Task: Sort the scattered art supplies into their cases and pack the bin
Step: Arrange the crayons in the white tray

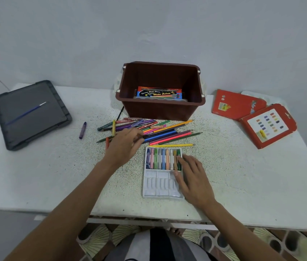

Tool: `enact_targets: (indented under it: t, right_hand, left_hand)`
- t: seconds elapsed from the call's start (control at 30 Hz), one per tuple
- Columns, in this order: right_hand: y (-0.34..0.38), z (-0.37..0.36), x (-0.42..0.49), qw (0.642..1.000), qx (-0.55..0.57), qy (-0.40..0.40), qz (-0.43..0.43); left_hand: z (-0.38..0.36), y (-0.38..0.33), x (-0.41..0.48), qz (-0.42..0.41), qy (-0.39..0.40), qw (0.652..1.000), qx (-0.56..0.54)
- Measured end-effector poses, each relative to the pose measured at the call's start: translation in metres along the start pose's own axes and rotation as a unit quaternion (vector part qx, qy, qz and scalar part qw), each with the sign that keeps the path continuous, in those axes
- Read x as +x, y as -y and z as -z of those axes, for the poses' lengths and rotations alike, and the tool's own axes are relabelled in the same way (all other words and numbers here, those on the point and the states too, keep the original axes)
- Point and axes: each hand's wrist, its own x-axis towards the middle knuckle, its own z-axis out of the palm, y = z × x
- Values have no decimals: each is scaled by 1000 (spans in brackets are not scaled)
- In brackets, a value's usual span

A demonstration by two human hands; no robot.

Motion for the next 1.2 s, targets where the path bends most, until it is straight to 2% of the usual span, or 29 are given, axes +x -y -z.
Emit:
enact_targets:
  t: [0.1, 0.2, 0.4, 0.77, 1.2]
  right_hand:
    - [-2, -1, 0, 1000, 4, -3, 1]
    - [-3, -4, 1, 1000, -6, -3, 1]
    - [-1, -6, 0, 1000, -15, -8, 5]
    - [0, -5, 2, 999, -31, -21, 15]
    - [2, -5, 1, 999, -35, -15, 9]
  left_hand:
    - [5, -18, -12, 77, 14, 988, -130]
    - [10, -30, -28, 142, 44, 960, -238]
    - [8, -41, -62, 225, 106, 907, -340]
    - [-7, -37, -75, 187, 153, 941, -236]
    - [-11, -30, -79, 180, 198, 931, -247]
